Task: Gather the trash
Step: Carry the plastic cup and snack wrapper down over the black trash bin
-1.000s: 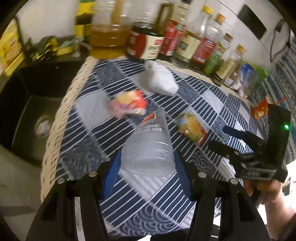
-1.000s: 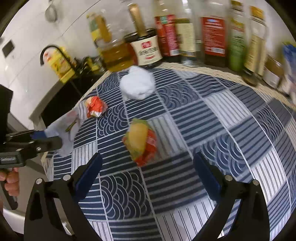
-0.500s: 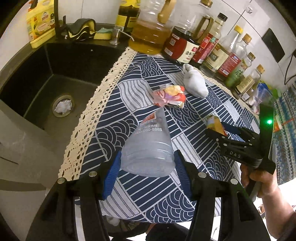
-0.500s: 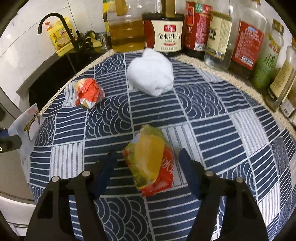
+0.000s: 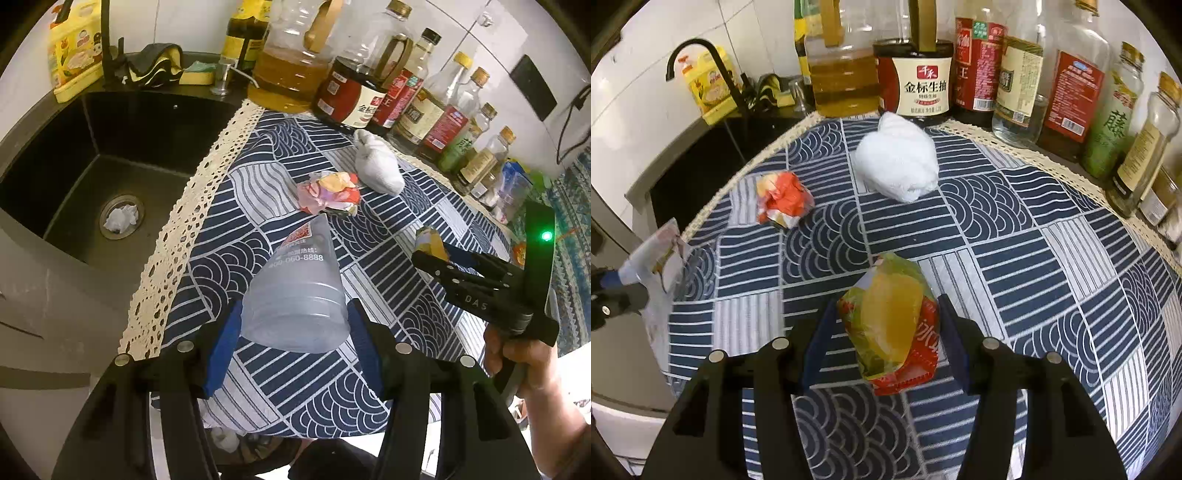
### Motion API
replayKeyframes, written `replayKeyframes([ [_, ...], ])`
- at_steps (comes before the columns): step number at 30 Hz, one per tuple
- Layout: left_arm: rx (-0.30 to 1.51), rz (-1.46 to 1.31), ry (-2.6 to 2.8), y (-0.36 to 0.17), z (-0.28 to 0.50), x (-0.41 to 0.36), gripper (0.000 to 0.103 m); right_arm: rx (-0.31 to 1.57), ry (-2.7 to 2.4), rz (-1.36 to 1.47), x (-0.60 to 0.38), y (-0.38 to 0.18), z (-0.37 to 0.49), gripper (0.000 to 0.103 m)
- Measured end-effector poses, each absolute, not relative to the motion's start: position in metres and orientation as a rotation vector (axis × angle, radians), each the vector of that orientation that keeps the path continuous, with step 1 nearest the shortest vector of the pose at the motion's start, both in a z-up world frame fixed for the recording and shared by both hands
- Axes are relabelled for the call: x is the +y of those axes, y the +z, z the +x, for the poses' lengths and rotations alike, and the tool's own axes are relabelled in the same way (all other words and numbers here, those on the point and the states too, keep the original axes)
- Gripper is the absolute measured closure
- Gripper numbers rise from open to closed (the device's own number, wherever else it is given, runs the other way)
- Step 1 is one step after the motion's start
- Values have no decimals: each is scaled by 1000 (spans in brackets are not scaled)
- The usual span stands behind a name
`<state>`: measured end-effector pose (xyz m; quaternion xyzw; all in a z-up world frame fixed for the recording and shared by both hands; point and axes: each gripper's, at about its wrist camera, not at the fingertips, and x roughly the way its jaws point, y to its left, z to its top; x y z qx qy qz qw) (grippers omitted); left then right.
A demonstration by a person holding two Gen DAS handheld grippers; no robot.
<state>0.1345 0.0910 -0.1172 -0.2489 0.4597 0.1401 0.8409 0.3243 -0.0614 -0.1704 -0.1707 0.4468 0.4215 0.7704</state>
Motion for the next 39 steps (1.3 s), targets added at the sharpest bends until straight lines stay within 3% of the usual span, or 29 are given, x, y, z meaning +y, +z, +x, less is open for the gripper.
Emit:
replayKeyframes([
  [20,906,-434,132,-87,89,71,47,955,831,-253,-102,-128,229,47],
  [39,902,-399,16,-95,17,55,47,928,797,-144,-121,-123,119,47],
])
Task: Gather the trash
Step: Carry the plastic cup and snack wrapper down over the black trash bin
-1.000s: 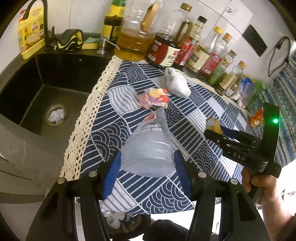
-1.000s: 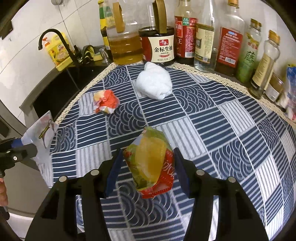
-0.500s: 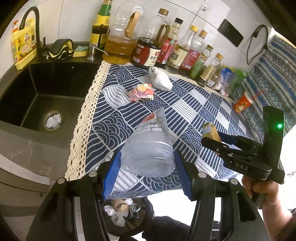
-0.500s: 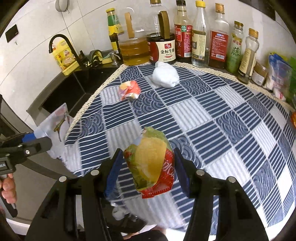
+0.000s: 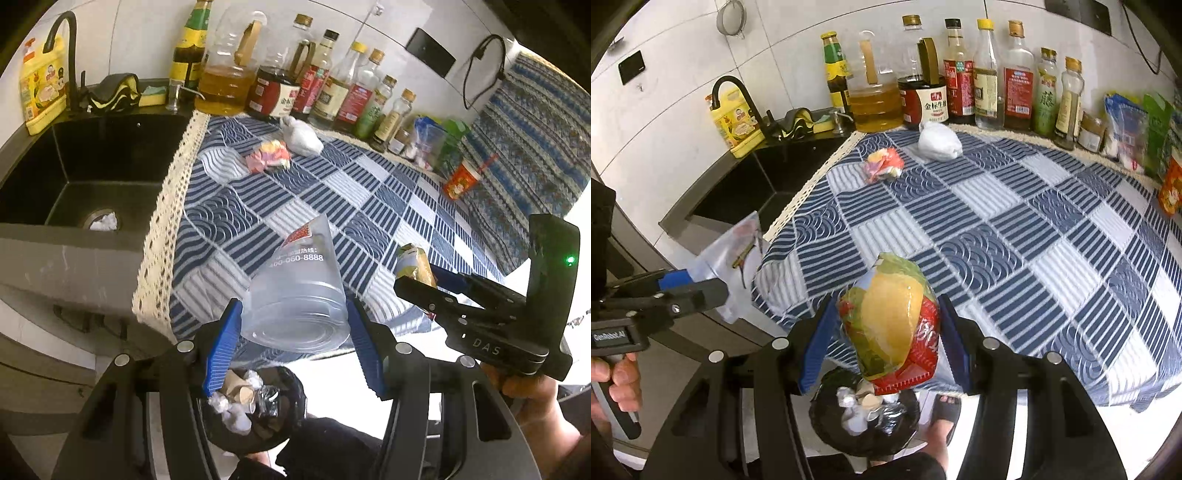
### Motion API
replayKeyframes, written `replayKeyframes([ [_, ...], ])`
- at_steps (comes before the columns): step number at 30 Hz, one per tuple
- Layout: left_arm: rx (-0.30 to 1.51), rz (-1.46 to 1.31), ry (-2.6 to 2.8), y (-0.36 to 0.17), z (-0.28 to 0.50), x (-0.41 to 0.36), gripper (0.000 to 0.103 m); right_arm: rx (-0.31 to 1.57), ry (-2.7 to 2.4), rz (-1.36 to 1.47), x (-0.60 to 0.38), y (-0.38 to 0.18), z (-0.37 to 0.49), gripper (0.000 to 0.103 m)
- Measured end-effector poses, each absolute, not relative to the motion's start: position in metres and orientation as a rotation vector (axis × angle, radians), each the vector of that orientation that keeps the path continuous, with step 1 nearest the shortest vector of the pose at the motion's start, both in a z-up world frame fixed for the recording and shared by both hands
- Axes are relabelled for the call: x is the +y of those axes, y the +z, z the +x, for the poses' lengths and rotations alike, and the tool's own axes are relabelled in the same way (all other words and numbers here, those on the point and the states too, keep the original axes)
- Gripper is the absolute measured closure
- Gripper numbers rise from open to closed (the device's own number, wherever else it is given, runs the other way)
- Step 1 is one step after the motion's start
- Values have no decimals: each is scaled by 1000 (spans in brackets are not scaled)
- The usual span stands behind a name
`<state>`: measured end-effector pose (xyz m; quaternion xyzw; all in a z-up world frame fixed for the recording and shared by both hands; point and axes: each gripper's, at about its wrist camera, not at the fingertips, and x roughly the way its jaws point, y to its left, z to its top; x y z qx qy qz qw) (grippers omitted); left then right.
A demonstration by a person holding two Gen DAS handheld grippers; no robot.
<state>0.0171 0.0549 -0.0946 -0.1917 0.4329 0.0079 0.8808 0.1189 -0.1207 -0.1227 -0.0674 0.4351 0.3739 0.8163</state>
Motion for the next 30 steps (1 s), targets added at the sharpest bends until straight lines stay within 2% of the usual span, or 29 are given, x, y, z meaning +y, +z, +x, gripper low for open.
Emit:
replayKeyframes([
  [15,988,-443,6,-143,-19,41,47,980,876,-82,-127,-144,75,47],
  [30,1120,-486,26,-198,-32,36,47,1147,905,-81,-116,-199,59,47],
])
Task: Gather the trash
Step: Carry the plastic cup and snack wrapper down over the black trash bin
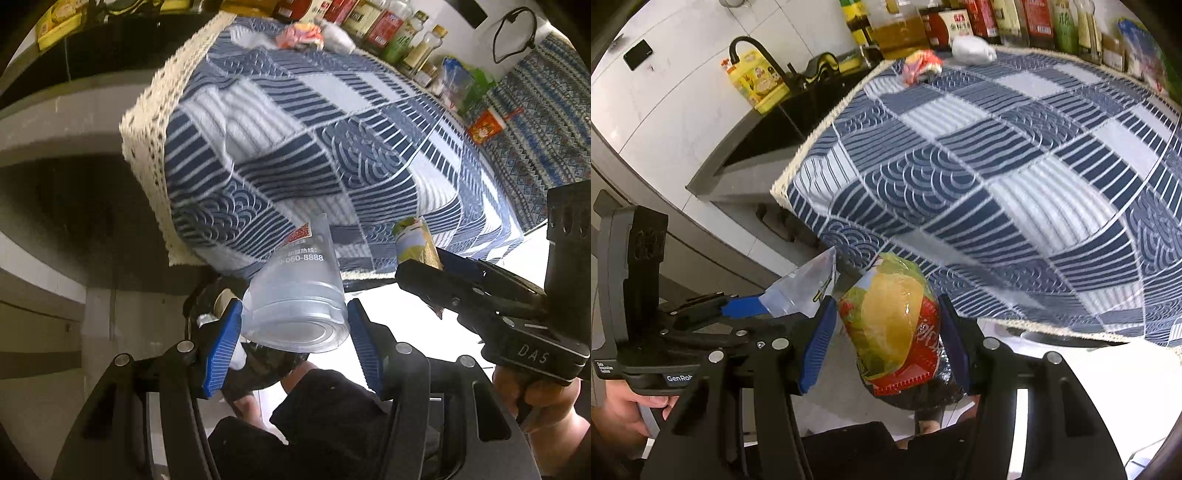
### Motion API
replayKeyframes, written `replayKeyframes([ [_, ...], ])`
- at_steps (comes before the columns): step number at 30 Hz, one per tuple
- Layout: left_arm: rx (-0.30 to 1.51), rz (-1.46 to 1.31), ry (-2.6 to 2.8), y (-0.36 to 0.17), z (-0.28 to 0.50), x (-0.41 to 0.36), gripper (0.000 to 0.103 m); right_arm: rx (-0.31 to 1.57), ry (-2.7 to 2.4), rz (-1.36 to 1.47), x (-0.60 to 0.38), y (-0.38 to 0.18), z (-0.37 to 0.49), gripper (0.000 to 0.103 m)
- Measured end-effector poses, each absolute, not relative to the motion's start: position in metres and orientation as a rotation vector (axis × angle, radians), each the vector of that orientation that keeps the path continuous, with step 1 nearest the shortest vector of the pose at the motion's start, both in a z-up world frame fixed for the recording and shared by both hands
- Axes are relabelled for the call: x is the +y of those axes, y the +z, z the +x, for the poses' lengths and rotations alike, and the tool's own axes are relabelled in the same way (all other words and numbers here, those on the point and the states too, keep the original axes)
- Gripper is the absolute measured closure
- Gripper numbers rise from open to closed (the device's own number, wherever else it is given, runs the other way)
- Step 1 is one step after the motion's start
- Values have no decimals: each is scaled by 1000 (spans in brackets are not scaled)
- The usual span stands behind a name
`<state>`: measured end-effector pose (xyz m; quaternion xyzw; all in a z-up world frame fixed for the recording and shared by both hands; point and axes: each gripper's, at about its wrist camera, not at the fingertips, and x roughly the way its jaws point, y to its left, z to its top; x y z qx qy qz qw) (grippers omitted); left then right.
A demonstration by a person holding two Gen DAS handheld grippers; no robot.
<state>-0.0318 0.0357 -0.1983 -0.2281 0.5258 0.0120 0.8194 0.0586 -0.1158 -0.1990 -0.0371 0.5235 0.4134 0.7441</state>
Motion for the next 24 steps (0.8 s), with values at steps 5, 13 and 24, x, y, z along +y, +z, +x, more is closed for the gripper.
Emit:
replayKeyframes([
  [5,1186,-503,45,-223,-36,34,47,1188,913,-80,-117,-215,56,47],
  [13,1284,-525,78,-261,-45,33,47,1252,914,-98,-118,-245,53,47],
  [24,1369,-536,111,-297,-47,27,47,1354,901,-49,-124,-280,58,47],
])
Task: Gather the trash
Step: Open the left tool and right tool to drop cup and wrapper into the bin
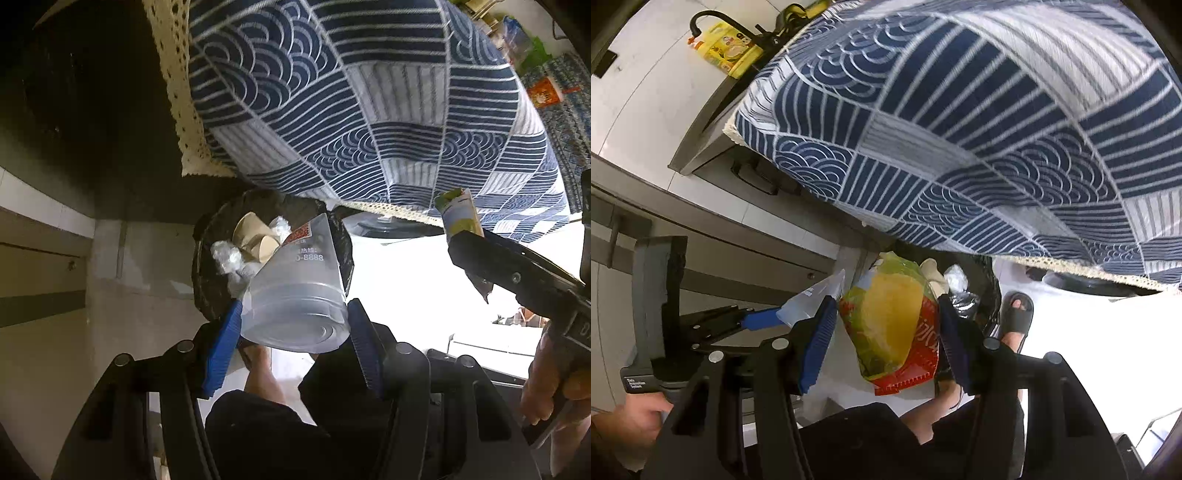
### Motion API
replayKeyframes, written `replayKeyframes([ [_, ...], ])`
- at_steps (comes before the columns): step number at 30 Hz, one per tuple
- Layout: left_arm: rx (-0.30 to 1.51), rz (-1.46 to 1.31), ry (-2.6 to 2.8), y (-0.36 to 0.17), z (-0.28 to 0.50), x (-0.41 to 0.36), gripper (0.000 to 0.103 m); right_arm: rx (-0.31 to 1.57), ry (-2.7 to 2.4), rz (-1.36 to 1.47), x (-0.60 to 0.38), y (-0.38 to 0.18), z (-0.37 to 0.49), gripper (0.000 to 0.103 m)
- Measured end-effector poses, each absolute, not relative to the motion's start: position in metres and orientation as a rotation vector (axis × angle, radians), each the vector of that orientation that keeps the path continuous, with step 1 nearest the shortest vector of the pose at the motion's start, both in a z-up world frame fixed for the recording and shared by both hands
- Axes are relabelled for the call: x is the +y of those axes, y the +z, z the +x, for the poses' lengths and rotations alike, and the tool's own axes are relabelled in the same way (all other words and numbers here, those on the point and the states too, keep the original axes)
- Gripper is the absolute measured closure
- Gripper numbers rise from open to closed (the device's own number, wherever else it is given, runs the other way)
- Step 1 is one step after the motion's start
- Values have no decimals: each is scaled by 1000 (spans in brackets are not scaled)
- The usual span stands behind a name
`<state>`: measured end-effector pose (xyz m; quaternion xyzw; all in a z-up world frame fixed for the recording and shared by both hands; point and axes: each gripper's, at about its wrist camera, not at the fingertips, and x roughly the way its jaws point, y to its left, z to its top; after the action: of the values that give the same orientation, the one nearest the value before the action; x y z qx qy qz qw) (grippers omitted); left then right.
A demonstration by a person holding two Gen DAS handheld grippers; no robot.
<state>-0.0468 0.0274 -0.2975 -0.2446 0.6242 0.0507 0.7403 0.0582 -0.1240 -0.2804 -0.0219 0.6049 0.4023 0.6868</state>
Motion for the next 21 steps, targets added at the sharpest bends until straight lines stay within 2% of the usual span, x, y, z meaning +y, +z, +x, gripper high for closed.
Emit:
replayKeyframes([
  [18,1430,-541,161,-324,-48,26,46,1424,916,-21,-116,-310,61,47],
  [19,1433,-543,165,-325,-47,27,46,1431,917,-12,-117,-310,61,46],
  [20,1436,-543,171,-325,-46,28,45,1436,919,2,-118,-310,61,37],
  [21,1442,-540,182,-326,-46,30,38,1440,923,27,-119,-310,62,31],
])
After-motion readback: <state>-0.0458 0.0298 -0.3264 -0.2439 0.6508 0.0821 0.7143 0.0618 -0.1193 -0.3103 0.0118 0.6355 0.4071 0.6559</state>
